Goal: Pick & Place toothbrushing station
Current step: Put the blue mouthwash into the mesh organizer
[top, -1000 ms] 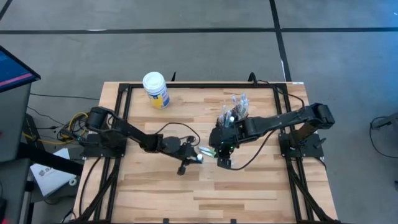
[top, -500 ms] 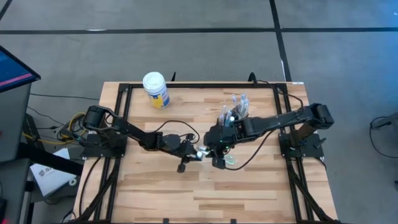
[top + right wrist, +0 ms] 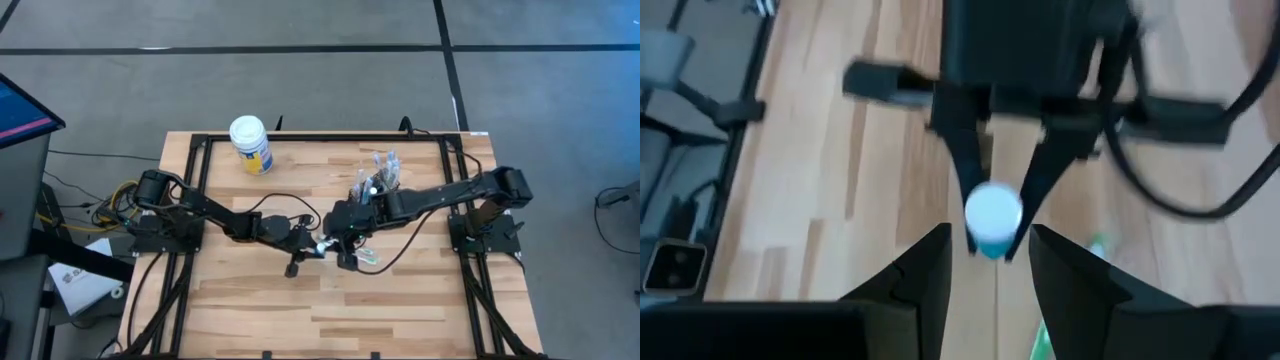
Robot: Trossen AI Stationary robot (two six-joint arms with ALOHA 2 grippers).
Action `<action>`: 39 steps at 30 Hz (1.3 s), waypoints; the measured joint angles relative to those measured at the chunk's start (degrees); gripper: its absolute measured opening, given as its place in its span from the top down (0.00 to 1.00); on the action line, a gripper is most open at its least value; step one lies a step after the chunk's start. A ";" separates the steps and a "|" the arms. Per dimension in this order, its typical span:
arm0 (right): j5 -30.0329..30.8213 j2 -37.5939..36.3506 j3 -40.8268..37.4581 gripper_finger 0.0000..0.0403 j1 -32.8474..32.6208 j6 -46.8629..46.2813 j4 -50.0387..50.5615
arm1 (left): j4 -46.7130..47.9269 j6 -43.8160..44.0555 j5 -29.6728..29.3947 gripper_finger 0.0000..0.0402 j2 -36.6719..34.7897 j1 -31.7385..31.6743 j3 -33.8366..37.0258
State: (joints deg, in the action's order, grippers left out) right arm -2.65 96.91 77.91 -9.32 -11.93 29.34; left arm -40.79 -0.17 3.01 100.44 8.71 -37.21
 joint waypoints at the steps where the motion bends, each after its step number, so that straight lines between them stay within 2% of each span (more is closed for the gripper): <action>1: 0.13 0.29 0.11 0.69 0.01 0.11 -0.19 | -0.01 0.00 0.00 0.85 0.00 0.00 0.00; 21: -0.72 5.39 0.14 0.69 0.86 1.86 -4.77 | 1.25 -0.08 0.01 0.85 0.20 0.00 0.15; 31: -4.57 5.33 0.15 0.68 0.93 2.04 -4.96 | 0.36 -0.18 0.31 0.85 0.22 0.04 0.17; 39: -5.00 5.46 0.13 0.61 1.32 1.98 -4.90 | 0.38 -0.18 0.32 0.85 0.22 0.04 0.13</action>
State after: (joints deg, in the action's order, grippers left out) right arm -7.65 102.37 78.04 -7.99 -9.95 24.44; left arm -40.40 -0.36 3.33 100.66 8.75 -37.08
